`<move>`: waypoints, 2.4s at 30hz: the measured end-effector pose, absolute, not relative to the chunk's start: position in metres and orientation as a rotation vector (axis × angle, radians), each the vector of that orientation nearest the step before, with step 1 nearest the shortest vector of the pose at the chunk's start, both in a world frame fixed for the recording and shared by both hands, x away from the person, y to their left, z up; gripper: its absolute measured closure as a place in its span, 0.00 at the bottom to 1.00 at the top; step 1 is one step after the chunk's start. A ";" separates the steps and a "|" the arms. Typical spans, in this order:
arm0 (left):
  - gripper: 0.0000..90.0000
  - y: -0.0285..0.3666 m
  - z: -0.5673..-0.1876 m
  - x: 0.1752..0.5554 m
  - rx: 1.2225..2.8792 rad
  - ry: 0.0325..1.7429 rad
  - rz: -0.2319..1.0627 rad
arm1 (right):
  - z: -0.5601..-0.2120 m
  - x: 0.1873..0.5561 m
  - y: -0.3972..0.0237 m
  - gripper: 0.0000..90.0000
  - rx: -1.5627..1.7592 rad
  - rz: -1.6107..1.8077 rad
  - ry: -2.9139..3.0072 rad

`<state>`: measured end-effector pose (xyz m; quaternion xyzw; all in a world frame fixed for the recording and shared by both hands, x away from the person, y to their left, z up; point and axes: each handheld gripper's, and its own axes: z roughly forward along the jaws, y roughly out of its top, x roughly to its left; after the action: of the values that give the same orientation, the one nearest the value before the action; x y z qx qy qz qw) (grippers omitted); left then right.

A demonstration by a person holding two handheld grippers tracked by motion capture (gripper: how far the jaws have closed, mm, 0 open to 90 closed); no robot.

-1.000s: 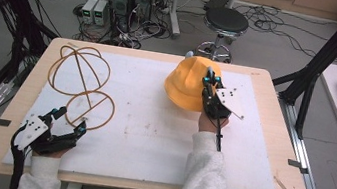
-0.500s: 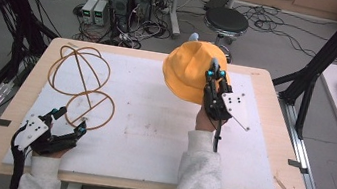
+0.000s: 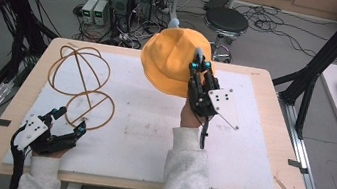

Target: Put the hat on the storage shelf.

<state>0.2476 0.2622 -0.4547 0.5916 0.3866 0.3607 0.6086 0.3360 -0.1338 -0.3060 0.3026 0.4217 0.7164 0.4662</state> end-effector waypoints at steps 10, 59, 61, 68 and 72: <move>0.17 0.262 -0.455 0.247 1.367 0.885 0.834 | -0.292 0.329 -0.105 0.95 0.696 1.845 1.032; 0.16 0.264 -0.456 0.245 1.365 0.850 0.817 | -0.299 0.326 0.048 0.94 0.508 2.098 1.343; 0.16 0.264 -0.456 0.245 1.367 0.847 0.817 | -0.302 0.328 0.049 0.93 0.519 2.093 1.350; 0.16 0.264 -0.455 0.245 1.370 0.844 0.820 | -0.308 0.332 0.052 0.88 0.548 2.088 1.377; 0.16 0.264 -0.456 0.245 1.369 0.845 0.819 | -0.308 0.331 0.052 0.84 0.546 2.083 1.368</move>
<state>0.2448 0.2637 -0.4555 0.5951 0.3673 0.3560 0.6198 0.3309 0.0523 -0.3081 0.2047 0.5131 0.7812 0.2908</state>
